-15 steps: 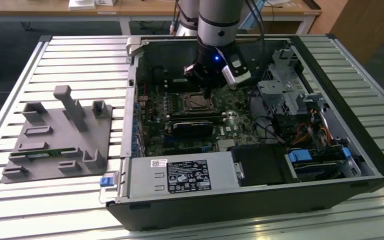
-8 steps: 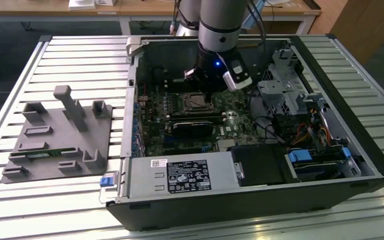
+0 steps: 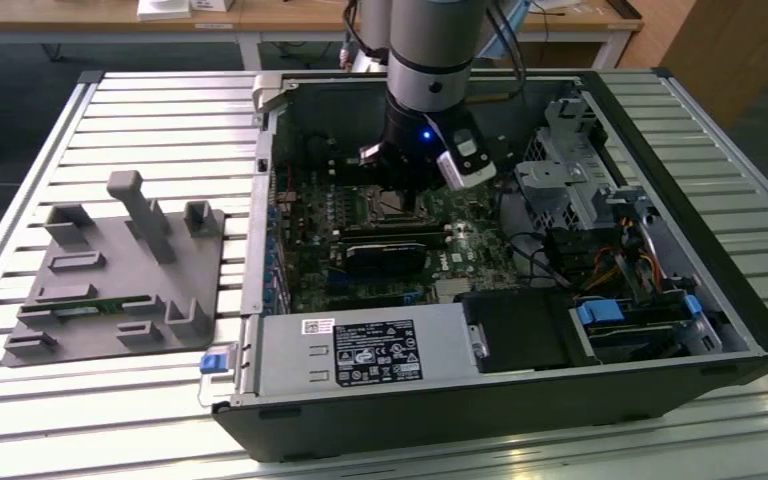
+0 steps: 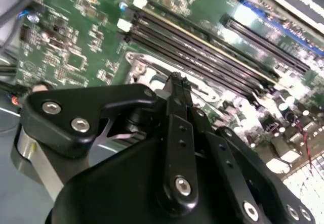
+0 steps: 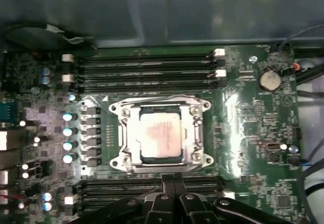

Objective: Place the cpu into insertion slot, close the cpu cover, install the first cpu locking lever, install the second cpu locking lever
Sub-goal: 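Install the second cpu locking lever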

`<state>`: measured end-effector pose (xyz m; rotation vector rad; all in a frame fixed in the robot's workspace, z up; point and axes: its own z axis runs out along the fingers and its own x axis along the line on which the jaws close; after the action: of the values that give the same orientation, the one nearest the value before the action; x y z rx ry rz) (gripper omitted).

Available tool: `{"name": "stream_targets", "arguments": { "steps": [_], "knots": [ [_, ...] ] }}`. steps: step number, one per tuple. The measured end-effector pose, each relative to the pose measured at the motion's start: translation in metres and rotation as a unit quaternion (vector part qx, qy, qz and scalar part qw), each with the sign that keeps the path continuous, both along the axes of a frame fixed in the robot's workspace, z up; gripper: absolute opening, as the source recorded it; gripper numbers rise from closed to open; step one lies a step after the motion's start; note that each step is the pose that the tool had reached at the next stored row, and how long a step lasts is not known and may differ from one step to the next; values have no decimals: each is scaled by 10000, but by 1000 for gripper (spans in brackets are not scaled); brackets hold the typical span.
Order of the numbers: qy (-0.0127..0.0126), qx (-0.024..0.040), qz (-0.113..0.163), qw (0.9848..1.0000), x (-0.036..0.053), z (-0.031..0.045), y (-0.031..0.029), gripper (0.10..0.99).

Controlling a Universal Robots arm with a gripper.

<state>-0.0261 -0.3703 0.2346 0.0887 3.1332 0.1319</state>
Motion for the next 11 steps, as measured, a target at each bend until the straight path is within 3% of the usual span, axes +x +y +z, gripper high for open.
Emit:
{"name": "stream_targets", "arguments": {
  "steps": [2,5,9,11],
  "knots": [
    [1,77,1,10000,-9,0,-8,106],
    [19,128,0,9999,-9,1,-29,106],
    [19,141,-1,9999,-32,-7,-76,106],
    [19,141,0,9999,-96,-14,-88,106]
  ]
}}
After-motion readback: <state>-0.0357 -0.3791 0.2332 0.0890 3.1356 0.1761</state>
